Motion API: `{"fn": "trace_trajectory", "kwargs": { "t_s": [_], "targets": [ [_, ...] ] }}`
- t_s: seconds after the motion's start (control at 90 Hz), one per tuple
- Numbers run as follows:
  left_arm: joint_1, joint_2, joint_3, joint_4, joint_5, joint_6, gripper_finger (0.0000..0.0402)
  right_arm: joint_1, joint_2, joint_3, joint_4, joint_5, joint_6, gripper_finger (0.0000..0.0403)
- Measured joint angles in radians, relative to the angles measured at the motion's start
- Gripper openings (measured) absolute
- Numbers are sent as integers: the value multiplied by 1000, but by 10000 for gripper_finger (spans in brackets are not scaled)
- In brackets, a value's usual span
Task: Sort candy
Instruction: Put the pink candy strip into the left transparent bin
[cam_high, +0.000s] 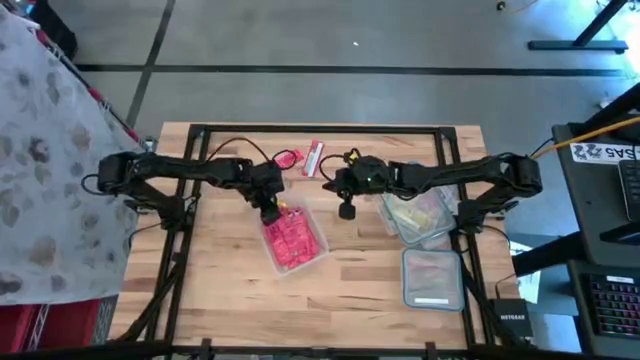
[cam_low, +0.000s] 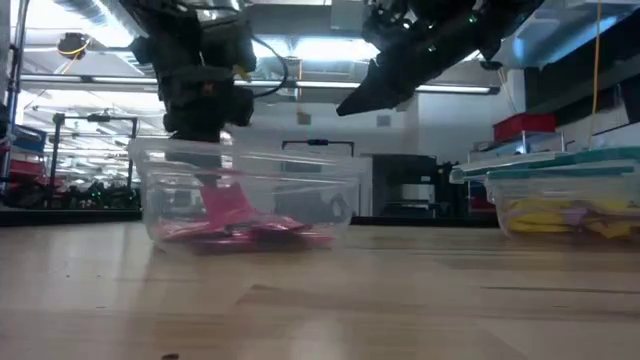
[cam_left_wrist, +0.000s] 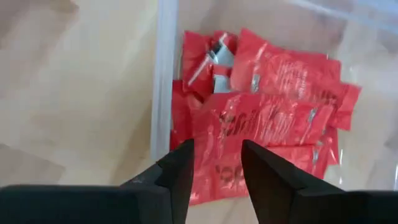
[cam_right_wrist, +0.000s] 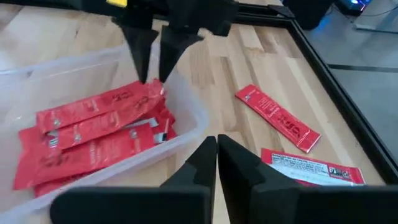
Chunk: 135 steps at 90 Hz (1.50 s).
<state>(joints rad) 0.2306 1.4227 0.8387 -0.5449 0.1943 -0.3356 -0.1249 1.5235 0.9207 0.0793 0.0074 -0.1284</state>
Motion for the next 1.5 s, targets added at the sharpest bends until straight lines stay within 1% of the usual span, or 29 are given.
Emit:
{"fn": "trace_trajectory", "kwargs": {
  "t_s": [0.078, 0.222, 0.278, 0.389, 0.444, 0.511, 0.578, 0.633, 0.722, 0.822, 0.911, 1.033, 1.111, 1.178, 1.233, 1.344, 1.378, 1.411, 1.5],
  "targets": [
    [0, -17, 7, 10, -31, 29, 115, 0, 3, 0, -2, 0, 0, 1],
    [6, -37, 47, 4, -141, 49, 112, 0, 21, -1, 8, 0, 0, 1],
    [10, -45, 59, 5, -219, 61, 111, 0, 32, -1, 29, 0, 1, 1],
    [33, -47, 70, 12, -430, 65, 111, 0, 50, 0, 43, 0, 4, 1],
    [68, -41, 70, 14, -481, 76, 111, 0, 53, 0, 35, 0, 5, 1],
    [126, -22, 70, 12, -477, 117, 114, 0, 61, 0, 44, 0, 7, 1],
    [186, -4, 63, 14, -443, 164, 121, 0, 62, -1, 36, 0, 12, 1],
    [239, 14, 52, 43, -384, 205, 129, 0, 64, 0, 43, 0, 12, 1],
    [320, 52, 29, 119, -255, 257, 146, 0, 65, 0, 36, 0, 12, 1],
    [381, 116, 16, 190, -162, 302, 165, 0, 65, 0, 28, 0, 22, 1],
    [407, 187, 9, 235, -138, 339, 175, 0, 65, 0, 26, 0, 23, 1],
    [404, 281, 7, 285, -162, 371, 174, 0, 65, 0, 22, 0, 24, 1],
    [389, 319, 12, 303, -195, 367, 161, 0, 65, 0, 17, 0, 25, 1],
    [368, 330, 12, 298, -223, 364, 135, 0, 65, 0, 18, 0, 25, 1],
    [348, 329, 12, 292, -243, 355, 105, 0, 65, 0, 15, 0, 25, 1],
    [313, 293, 9, 268, -264, 314, 31, 0, 65, 0, 17, 0, 23, 1],
    [303, 278, 8, 255, -268, 291, 17, 0, 65, 0, 17, 0, 22, 1],
    [293, 258, 8, 218, -272, 265, 11, 0, 65, 0, 15, 0, 22, 1],
    [266, 185, 24, 106, -293, 174, 11, 0, 65, 0, 12, 0, 21, 1]
  ]
}}
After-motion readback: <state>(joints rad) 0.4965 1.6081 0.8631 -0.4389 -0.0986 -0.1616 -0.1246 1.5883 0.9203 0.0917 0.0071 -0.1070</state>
